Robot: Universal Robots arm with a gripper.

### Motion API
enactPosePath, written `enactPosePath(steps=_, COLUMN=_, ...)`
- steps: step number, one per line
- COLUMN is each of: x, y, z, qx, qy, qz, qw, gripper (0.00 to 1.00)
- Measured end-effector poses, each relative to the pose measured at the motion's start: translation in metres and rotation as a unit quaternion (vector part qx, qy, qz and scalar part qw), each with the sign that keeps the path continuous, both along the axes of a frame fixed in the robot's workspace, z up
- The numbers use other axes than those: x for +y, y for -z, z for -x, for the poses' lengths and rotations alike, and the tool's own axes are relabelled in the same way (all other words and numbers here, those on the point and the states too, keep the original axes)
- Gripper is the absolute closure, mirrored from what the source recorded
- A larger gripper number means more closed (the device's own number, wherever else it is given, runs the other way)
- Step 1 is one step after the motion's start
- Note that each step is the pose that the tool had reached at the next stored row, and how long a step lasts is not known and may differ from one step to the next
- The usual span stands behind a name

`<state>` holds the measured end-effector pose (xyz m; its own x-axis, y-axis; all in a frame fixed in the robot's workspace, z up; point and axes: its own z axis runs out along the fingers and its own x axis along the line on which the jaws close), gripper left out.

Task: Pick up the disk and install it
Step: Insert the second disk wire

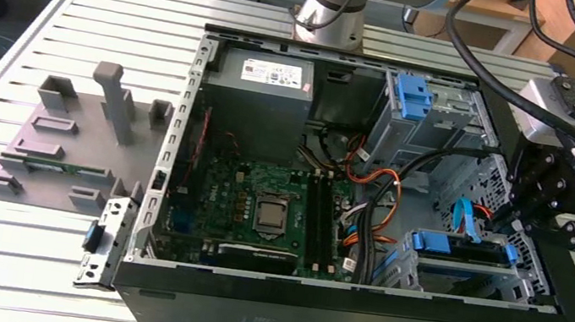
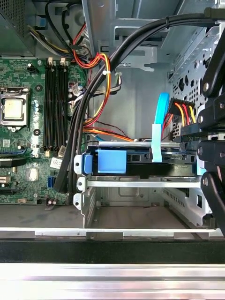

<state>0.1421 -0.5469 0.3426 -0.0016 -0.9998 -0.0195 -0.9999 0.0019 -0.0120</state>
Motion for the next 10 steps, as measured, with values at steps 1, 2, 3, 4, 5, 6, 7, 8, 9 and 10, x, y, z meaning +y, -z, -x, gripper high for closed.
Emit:
enactPosePath(steps=1, x=-0.0006, y=0.0, z=0.0, qx=0.0, qy=0.0, qz=0.0, qw=1.0, gripper=0.84)
enactPosePath(steps=2, x=-0.0016, y=0.0001, z=0.0, qx=0.0, qy=0.0, qz=-0.0001, qw=1.0, gripper=0.84)
enactPosePath(steps=3, x=-0.0027, y=0.0001, z=0.0001, qx=0.0, qy=0.0, qz=-0.0001, qw=1.0, gripper=0.84)
enactPosePath(steps=4, x=-0.0039, y=0.0, z=0.0006, qx=0.0, qy=0.0, qz=0.0, qw=1.0, gripper=0.84)
enactPosePath(steps=5, x=-0.005, y=0.0001, z=0.0012, qx=0.0, qy=0.0, qz=-0.0001, qw=1.0, gripper=0.84)
enactPosePath(steps=6, x=-0.006, y=0.0001, z=0.0018, qx=0.0, qy=0.0, qz=-0.0001, qw=1.0, gripper=0.84)
enactPosePath(steps=7, x=-0.007, y=0.0001, z=0.0023, qx=0.0, qy=0.0, qz=0.0, qw=1.0, gripper=0.84)
enactPosePath(steps=8, x=-0.0079, y=0.0001, z=0.0025, qx=0.0, qy=0.0, qz=-0.0001, qw=1.0, gripper=0.84)
enactPosePath(steps=9, x=-0.0089, y=0.0001, z=0.0028, qx=0.0, qy=0.0, qz=-0.0001, qw=1.0, gripper=0.84)
enactPosePath(steps=10, x=-0.0101, y=0.0002, z=0.0031, qx=0.0, qy=0.0, qz=-0.0001, qw=1.0, gripper=0.84)
